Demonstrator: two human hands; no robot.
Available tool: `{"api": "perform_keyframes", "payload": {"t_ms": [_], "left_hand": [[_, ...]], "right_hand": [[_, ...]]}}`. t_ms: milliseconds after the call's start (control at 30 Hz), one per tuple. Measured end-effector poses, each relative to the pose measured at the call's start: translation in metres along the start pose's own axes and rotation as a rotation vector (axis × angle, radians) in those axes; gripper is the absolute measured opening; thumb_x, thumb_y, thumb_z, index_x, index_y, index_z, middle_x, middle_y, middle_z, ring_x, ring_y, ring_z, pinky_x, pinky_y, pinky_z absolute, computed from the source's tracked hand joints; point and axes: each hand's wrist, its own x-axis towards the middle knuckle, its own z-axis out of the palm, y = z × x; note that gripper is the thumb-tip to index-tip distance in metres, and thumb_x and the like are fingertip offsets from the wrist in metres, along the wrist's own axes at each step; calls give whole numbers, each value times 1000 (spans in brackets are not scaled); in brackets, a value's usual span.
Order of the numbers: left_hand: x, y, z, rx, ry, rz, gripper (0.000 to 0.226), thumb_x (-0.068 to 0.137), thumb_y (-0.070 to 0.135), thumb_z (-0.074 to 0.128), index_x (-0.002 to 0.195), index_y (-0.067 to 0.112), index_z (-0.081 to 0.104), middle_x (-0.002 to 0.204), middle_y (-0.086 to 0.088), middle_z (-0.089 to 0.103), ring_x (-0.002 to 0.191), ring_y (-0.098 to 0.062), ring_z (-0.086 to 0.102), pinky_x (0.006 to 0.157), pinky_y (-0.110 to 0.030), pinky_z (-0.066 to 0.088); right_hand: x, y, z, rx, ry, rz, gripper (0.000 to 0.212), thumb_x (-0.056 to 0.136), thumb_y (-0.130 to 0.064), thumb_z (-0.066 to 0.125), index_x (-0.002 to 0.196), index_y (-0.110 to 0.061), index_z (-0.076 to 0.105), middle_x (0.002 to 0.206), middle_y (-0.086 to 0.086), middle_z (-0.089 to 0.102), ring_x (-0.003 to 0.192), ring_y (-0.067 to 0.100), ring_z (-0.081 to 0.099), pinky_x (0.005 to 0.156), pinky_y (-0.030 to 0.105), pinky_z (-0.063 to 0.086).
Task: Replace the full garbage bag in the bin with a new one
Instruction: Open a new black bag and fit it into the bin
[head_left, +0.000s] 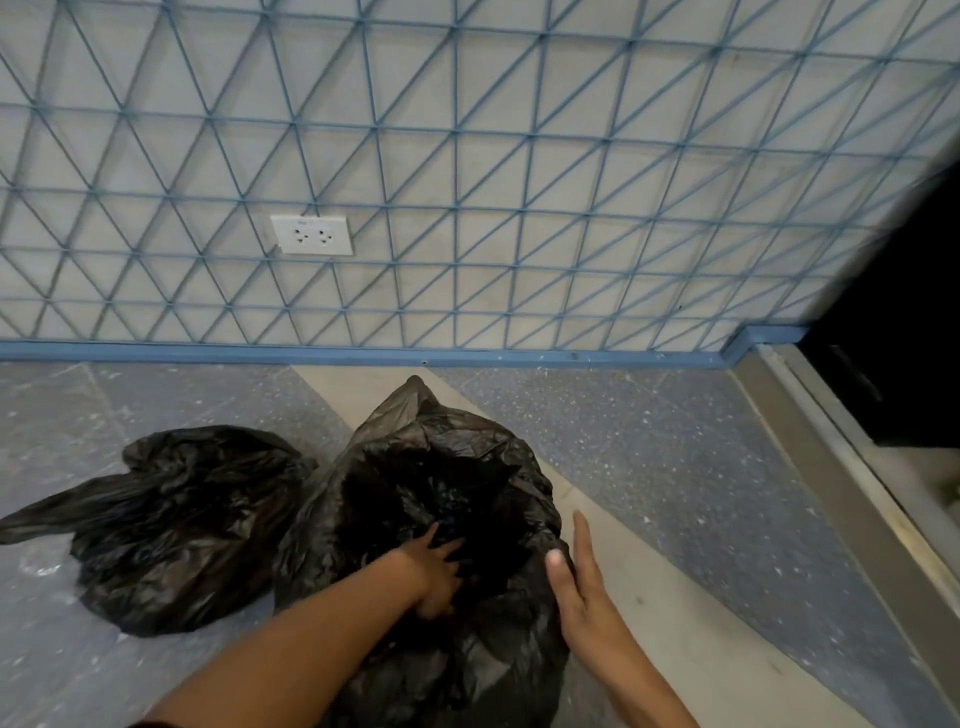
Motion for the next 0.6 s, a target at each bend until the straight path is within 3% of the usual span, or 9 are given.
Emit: {"api": "perform_keyframes", "payload": {"t_ms": [67,100,133,200,233,300,400,467,600], "left_hand": [[-20,-7,-6,-287,145,-10,54,99,38,31,149,23,19,159,-2,15,147,-21,9,118,-47,1],[-32,-10,-8,-399,217,-4,55,98,45,31,149,28,19,159,1,18,146,-19,14,120,-44,6],[-46,-13,-8,-461,302,24,58,96,53,29,149,33,16,159,6,17,146,-16,14,120,-42,8],[-74,-9,-6,-480,464,133,67,88,66,20,148,40,5,159,15,3,147,-5,-2,121,-35,-4],[-85,-4,-4,-483,518,195,72,83,70,18,147,42,1,158,19,-5,145,-1,-9,118,-29,-10],[-99,9,3,-536,553,216,80,77,75,26,148,41,9,158,21,1,144,3,-4,117,-21,-6],[-97,24,15,-447,678,144,62,83,73,31,128,35,50,133,13,56,124,-10,49,106,-28,36],[-98,26,13,-471,778,136,60,84,73,23,107,32,60,107,10,67,103,-10,61,87,-32,49],[-98,14,-3,-657,969,49,38,85,60,33,97,33,58,96,13,69,91,-3,60,73,-28,51]], "right_hand": [[-2,5,-13,240,-36,283,89,74,-71,42,144,-45,-5,158,-2,14,140,28,28,104,49,37],[-4,9,-18,335,-72,415,105,61,-76,51,145,-45,-2,156,1,21,134,34,37,92,52,45],[-5,15,-21,382,-118,517,123,44,-78,60,147,-41,2,154,5,27,128,38,44,84,51,50],[-6,27,-20,441,-238,595,142,28,-76,72,148,-29,12,150,8,33,124,37,48,88,52,51],[-8,31,-16,486,-287,603,133,35,-67,79,146,-23,21,146,9,40,122,36,51,91,52,49],[-16,27,-8,519,-328,585,86,56,-42,81,131,-19,47,127,10,61,111,34,61,88,52,50],[-20,25,-11,473,-270,432,37,73,-19,74,108,-11,65,91,9,75,78,27,69,69,35,54],[-23,20,-16,455,-176,367,19,82,-12,68,100,-11,65,73,5,71,57,19,60,55,24,41],[-23,6,-19,585,3,186,7,88,-11,61,92,-16,59,76,5,65,55,15,53,53,25,38]]}}
